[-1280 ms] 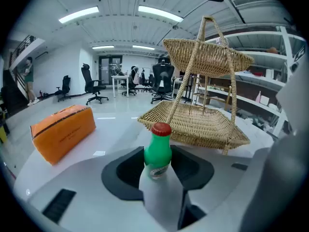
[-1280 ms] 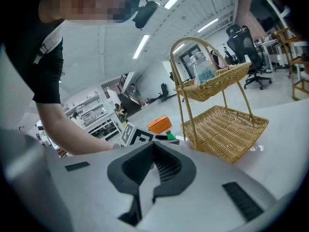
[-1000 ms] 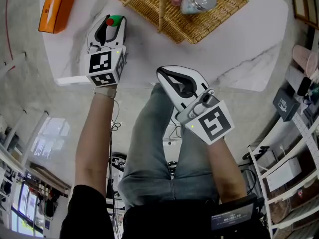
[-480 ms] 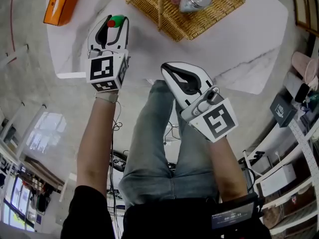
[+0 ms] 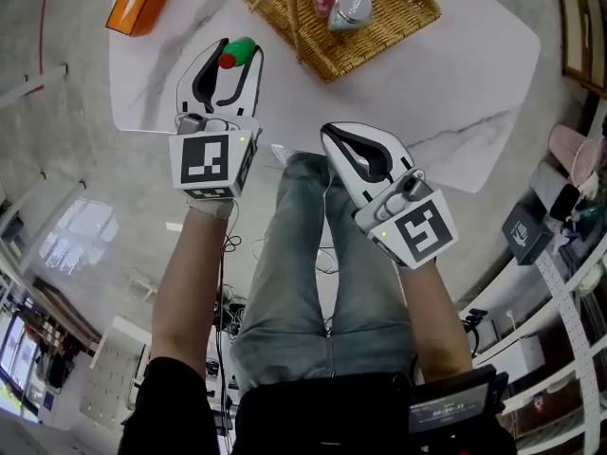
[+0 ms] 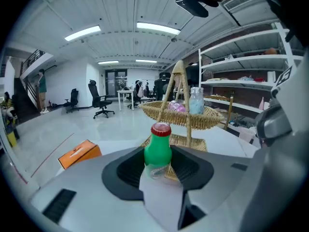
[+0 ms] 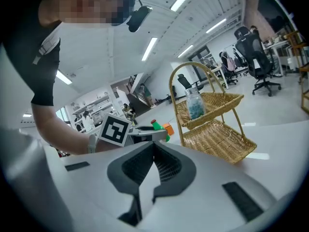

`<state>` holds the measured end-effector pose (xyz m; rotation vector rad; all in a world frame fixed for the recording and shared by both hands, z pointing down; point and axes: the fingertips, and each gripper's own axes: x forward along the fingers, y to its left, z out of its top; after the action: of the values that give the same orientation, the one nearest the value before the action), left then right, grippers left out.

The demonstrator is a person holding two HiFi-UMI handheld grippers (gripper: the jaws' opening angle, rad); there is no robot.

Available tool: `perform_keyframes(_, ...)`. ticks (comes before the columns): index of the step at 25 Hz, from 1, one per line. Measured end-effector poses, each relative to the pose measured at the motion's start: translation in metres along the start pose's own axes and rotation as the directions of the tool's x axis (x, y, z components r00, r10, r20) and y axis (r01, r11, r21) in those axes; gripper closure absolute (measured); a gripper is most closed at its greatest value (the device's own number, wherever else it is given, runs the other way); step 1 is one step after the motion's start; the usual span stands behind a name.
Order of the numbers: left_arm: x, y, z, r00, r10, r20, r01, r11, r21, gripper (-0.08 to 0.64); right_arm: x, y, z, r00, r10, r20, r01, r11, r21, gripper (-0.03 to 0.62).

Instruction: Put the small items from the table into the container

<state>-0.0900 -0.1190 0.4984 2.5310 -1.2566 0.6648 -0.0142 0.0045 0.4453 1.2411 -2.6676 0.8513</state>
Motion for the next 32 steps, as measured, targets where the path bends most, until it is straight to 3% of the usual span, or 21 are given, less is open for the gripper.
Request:
perform_keyframes(15,-0.041,-0.078,0.101,0.993,-0.007,0.115,0.004,1.000,0.026,0.388,-0.052,-0.021,0.030,0.997,0.073,0.024,-0.071,0.994,-0.083,0.583)
perform_keyframes(25,-0.019,-0.133,0.133,0.990,-0.065,0.125,0.056,0.996,0.070,0.388,-0.084,-0.032,0.029,0.997,0.071,0.028,-0.069,0.995,-0.071,0.583)
perform_keyframes(32,0.002,-0.138,0.131,0.995,-0.040,0.097,0.035,0.998,0.053,0.388,-0.095,-0.047,0.023,0.998,0.060,0.032,-0.058,0.996,-0.069,0.583)
